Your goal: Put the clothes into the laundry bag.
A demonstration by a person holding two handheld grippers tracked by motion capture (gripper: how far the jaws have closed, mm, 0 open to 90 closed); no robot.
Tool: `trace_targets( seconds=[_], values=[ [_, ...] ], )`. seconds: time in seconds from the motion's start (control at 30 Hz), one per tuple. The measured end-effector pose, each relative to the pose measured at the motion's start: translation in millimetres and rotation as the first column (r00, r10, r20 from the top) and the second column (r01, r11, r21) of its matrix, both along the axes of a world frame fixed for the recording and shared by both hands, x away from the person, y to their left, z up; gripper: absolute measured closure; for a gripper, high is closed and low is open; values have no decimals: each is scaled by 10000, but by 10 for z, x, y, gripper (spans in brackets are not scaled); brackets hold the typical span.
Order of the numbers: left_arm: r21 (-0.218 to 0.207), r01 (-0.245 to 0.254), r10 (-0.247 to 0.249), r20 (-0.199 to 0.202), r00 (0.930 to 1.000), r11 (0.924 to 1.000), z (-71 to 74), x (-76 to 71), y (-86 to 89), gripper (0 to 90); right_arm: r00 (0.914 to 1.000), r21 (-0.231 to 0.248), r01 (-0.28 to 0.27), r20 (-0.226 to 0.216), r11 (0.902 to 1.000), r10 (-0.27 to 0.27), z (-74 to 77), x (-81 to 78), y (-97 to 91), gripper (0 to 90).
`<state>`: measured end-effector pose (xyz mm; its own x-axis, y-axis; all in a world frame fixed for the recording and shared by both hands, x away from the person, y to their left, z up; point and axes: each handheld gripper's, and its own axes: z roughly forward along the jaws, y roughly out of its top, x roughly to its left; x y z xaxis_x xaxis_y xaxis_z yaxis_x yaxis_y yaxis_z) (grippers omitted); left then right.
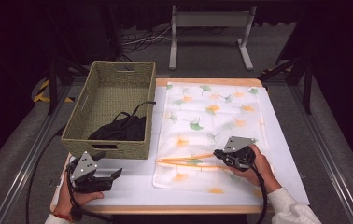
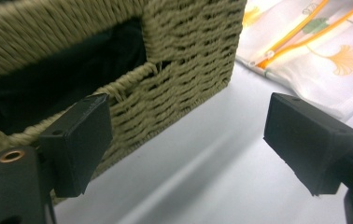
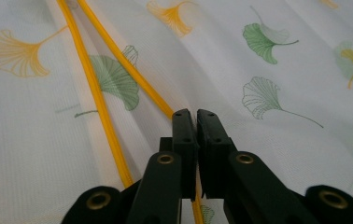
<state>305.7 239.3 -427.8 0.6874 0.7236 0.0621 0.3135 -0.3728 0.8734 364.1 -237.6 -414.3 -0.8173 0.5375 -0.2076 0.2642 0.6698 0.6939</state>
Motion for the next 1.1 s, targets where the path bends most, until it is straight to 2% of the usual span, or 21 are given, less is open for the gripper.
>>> trace_targets(
  seconds=[0.13, 0.3, 0.37, 0.4, 0.57, 0.67, 0.7, 0.73, 0.83, 0.87, 1.1],
  values=[
    [-93, 16, -15, 113, 9999, 10000, 47, -10, 30, 148, 9999, 104, 70, 141, 9999, -72, 22, -5, 0, 868],
    [-200, 10, -1, 451, 9990, 9998, 185, -22, 69, 142, 9993, 282, 128, 358, 9995, -138, 71, -12, 4, 870],
    [-252, -3, 15, 459, 9989, 9997, 214, -15, 77, 134, 9989, 342, 146, 441, 9993, -161, 86, -18, 0, 871],
    [-284, -70, 83, 477, 9988, 9996, 277, 14, 94, 131, 9989, 367, 127, 457, 9992, -144, 93, -21, -3, 871],
    [-195, -144, 155, 550, 9984, 9997, 383, 76, 106, 121, 9985, 434, 155, 513, 9989, -177, 118, -32, -18, 871],
    [-122, -131, 140, 806, 9967, 9998, 563, 150, 123, 123, 9986, 414, 160, 505, 9990, -180, 121, -33, -17, 871],
    [-122, -131, 140, 806, 9967, 9998, 563, 150, 123, 123, 9986, 414, 160, 505, 9990, -180, 121, -33, -17, 871],
    [28, -95, 92, 889, 9960, 10000, 637, 196, 124, 127, 9987, 359, 147, 482, 9992, -165, 111, -36, -12, 871],
    [46, 29, -34, 975, 9952, 10000, 734, 286, 104, 143, 9988, 369, 141, 469, 9992, -158, 107, -33, -15, 871],
    [167, 7, -24, 1038, 9946, 9999, 757, 321, 91, 152, 9989, 368, 124, 451, 9992, -141, 108, -32, -17, 871],
    [469, 53, -89, 775, 9970, 9989, 825, 565, 25, 145, 9988, 419, 111, 480, 9991, -131, 116, -38, -28, 871]
  ],
)
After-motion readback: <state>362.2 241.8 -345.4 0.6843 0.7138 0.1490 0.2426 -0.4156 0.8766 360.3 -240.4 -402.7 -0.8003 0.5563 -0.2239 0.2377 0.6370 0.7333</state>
